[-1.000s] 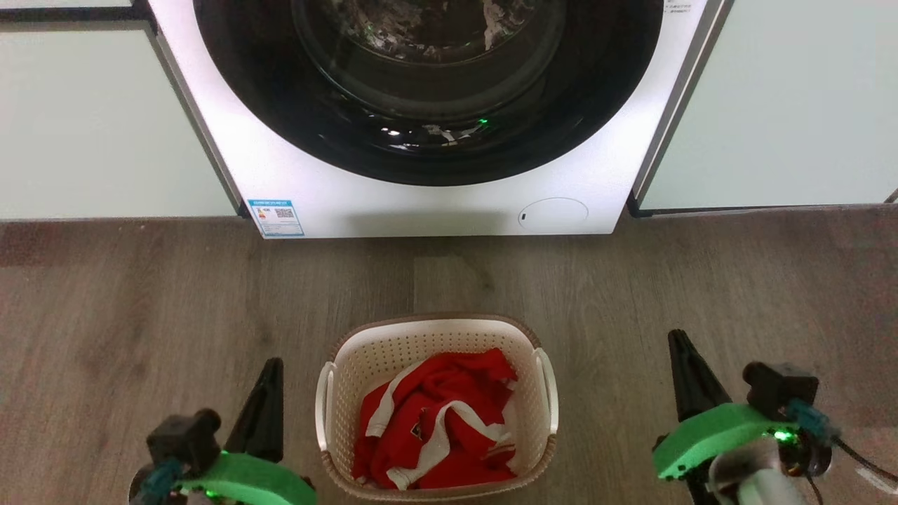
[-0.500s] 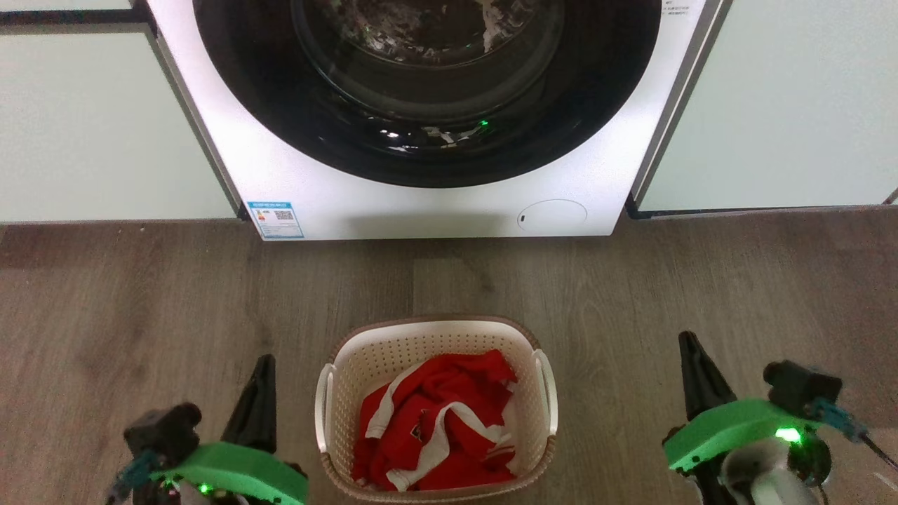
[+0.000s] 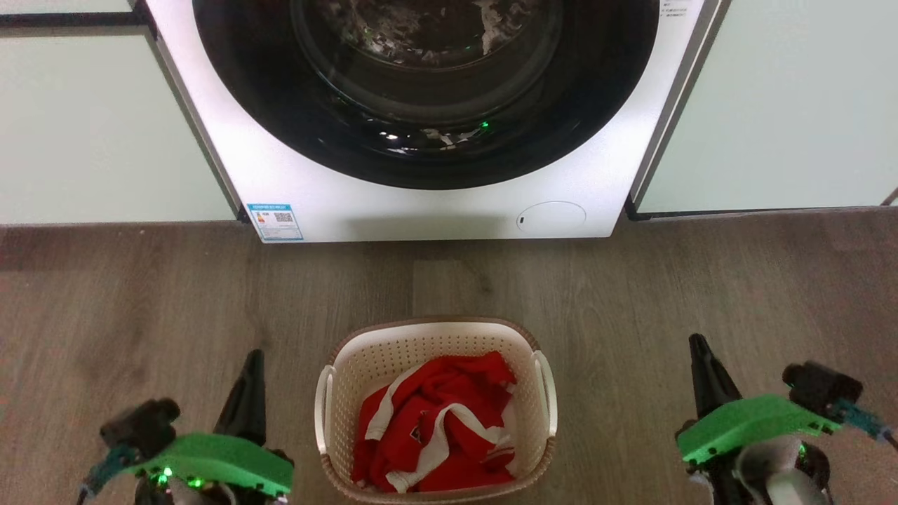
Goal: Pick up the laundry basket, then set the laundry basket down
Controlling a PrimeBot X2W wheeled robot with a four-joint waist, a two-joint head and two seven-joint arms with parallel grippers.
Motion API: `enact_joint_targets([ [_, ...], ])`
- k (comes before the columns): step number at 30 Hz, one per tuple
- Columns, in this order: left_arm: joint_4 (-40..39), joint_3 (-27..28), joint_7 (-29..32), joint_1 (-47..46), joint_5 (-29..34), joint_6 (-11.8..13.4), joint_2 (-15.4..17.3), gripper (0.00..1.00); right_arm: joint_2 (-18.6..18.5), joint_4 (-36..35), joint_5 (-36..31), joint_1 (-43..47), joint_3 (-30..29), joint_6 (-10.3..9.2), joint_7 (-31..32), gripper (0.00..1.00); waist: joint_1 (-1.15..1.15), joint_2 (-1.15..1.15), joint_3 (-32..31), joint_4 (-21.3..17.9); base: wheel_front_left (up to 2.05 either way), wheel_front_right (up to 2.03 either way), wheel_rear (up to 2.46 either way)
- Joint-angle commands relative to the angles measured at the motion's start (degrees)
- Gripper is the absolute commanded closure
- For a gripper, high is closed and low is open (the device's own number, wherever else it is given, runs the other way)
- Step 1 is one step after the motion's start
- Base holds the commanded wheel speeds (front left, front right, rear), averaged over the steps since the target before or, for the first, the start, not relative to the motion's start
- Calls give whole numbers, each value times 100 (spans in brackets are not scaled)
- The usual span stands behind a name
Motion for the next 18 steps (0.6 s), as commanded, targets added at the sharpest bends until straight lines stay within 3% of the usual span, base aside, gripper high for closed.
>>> enact_joint_targets([
  [1, -148, 132, 31, -291, -164, -36, 79, 100, -85, -184, 167, -276, -33, 9, 39, 100, 0, 0, -2, -1, 0, 0, 0],
  [18, -52, 307, 294, -444, -1262, -80, 96, 100, -102, -187, 1218, -322, -196, 12, 297, 100, 0, 0, -32, -12, 0, 0, 0],
])
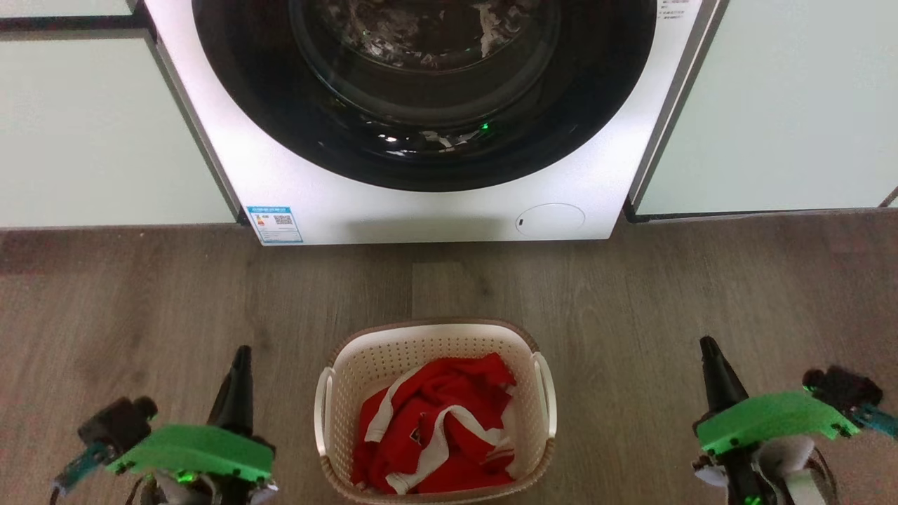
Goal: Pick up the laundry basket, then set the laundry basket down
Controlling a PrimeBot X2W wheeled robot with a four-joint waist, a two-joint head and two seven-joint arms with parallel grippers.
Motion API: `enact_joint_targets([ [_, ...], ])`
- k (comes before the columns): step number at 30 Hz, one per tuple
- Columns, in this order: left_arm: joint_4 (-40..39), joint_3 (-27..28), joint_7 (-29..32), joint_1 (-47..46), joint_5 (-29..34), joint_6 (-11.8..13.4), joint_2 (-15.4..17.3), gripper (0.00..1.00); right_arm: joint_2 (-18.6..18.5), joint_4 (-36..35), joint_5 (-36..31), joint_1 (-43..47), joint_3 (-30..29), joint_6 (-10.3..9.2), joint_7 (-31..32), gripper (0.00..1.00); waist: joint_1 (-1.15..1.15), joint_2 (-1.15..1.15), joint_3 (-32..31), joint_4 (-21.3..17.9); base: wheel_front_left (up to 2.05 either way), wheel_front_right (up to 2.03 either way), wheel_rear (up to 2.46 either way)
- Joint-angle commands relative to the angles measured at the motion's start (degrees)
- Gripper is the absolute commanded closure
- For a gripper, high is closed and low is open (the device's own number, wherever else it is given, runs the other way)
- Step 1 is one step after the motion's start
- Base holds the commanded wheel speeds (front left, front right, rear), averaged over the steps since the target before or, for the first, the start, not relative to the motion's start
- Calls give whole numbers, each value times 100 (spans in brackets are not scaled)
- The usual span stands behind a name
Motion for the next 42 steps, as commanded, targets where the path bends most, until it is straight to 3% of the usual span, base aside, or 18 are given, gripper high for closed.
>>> enact_joint_targets([
  [1, -147, 143, 55, -290, -168, -37, 87, 100, -88, -186, 163, -313, -11, 13, 30, 100, 0, 0, -2, -1, 0, 0, 0],
  [42, 99, 623, 734, -670, -2770, -143, 87, 100, -89, -189, 2650, -428, -461, 22, 700, 100, 0, 0, -75, -27, 0, 0, 0],
])
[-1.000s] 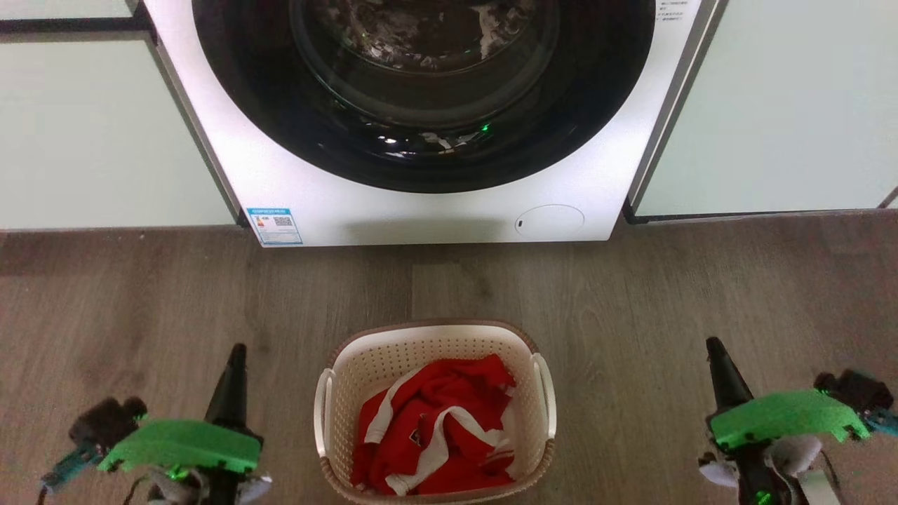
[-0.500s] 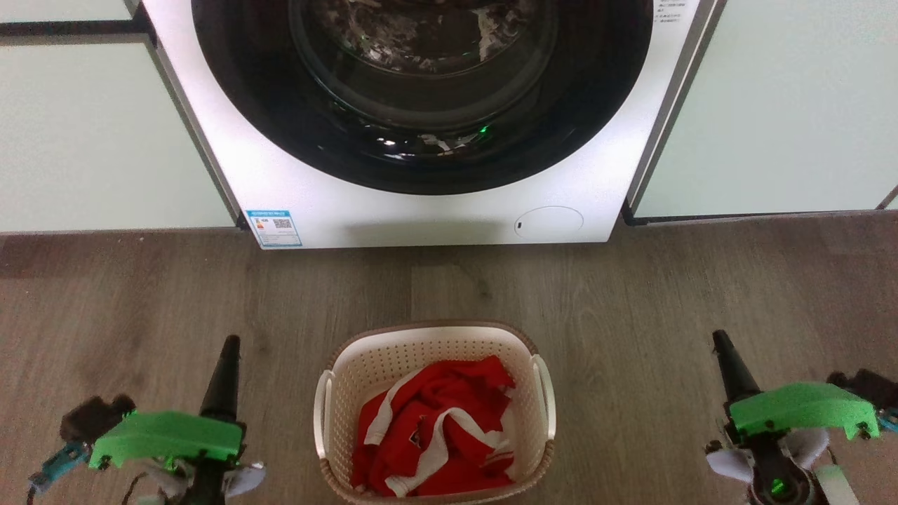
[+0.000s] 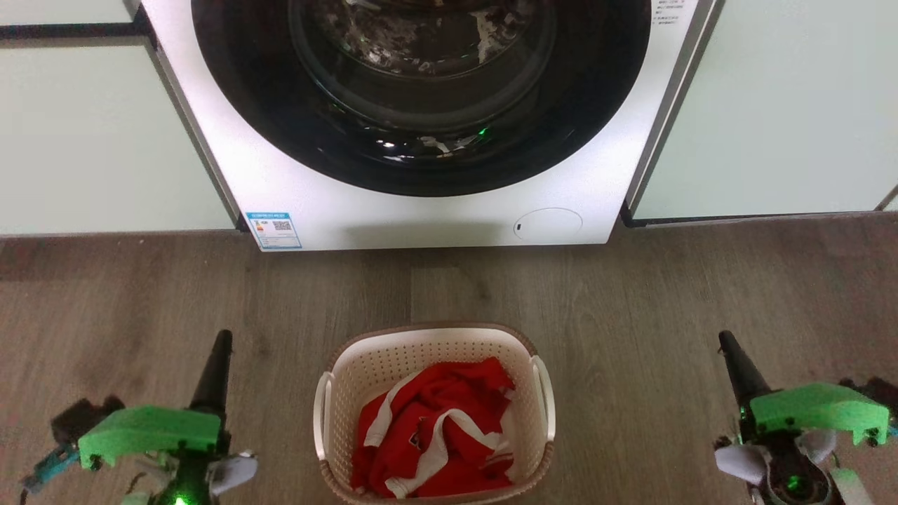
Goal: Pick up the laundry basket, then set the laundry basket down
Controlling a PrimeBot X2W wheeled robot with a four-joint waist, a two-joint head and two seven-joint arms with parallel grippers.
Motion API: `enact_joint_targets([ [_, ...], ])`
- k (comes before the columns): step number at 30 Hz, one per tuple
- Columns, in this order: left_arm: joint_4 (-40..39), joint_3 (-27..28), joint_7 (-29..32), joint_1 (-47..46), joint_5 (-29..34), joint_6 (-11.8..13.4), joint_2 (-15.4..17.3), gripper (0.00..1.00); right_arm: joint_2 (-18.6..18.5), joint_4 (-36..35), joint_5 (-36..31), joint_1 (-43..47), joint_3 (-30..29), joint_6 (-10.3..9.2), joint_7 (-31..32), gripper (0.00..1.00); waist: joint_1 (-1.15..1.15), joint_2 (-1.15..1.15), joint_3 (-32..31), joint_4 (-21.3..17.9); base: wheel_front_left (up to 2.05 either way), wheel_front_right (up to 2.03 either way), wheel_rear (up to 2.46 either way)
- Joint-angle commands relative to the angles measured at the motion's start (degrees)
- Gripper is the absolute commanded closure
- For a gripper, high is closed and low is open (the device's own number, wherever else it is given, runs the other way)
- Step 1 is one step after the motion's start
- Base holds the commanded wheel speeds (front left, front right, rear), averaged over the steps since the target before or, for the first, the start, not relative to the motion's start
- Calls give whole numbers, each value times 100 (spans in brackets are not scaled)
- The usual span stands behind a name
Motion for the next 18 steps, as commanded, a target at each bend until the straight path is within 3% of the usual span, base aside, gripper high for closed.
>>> enact_joint_targets([
  [1, -141, 232, 53, -324, -189, -70, 86, 100, -86, -189, 190, -314, 39, 22, 73, 100, 0, 0, -3, -1, 0, 0, 0],
  [18, -44, 433, 330, -473, -1194, -112, 76, 100, -77, -189, 1150, -361, -151, 25, 346, 100, 0, 0, -31, -11, 0, 0, 0],
])
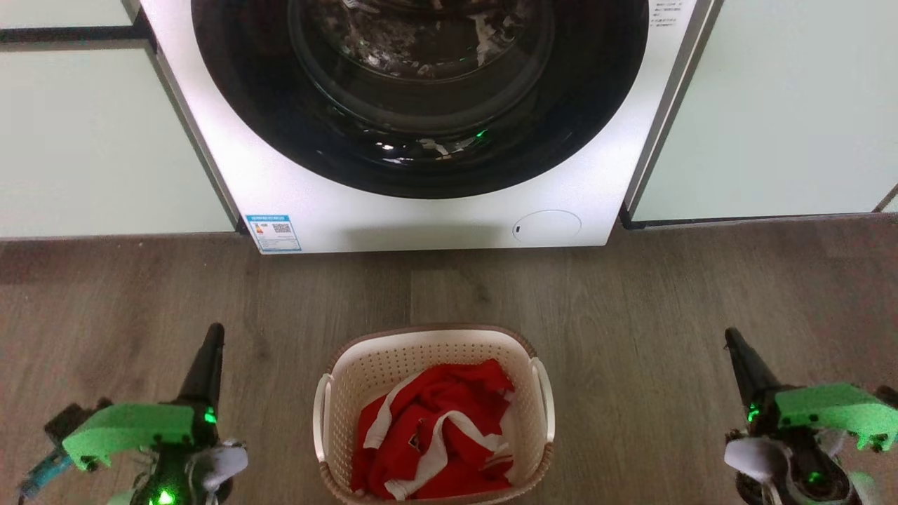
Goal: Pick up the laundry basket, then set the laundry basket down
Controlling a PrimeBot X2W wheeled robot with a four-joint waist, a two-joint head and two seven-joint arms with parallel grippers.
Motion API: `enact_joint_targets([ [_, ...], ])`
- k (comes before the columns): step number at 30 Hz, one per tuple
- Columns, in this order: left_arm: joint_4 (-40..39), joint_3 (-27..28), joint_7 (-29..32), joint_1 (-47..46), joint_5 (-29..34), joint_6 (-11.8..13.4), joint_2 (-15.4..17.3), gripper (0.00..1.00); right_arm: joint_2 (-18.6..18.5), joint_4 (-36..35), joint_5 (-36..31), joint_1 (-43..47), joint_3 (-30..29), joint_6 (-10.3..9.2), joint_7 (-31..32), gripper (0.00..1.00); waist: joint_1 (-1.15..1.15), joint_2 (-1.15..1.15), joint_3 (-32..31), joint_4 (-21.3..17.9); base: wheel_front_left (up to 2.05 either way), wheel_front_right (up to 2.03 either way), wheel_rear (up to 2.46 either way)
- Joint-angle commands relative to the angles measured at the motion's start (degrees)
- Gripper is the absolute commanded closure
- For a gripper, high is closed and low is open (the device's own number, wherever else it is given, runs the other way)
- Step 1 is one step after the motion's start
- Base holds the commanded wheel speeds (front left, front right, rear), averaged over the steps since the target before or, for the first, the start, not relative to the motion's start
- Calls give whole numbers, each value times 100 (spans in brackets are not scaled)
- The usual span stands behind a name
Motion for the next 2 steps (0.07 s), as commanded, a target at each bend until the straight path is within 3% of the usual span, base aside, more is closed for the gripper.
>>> enact_joint_targets([
  [1, -150, 246, 43, -357, -132, -64, 77, 100, -76, -189, 140, -341, 59, 26, 57, 100, 0, 0, -1, 0, 0, 0, 0],
  [2, -144, 259, 61, -366, -195, -66, 76, 100, -75, -189, 200, -344, 47, 26, 74, 100, 0, 0, -3, -1, 0, 0, 0],
])
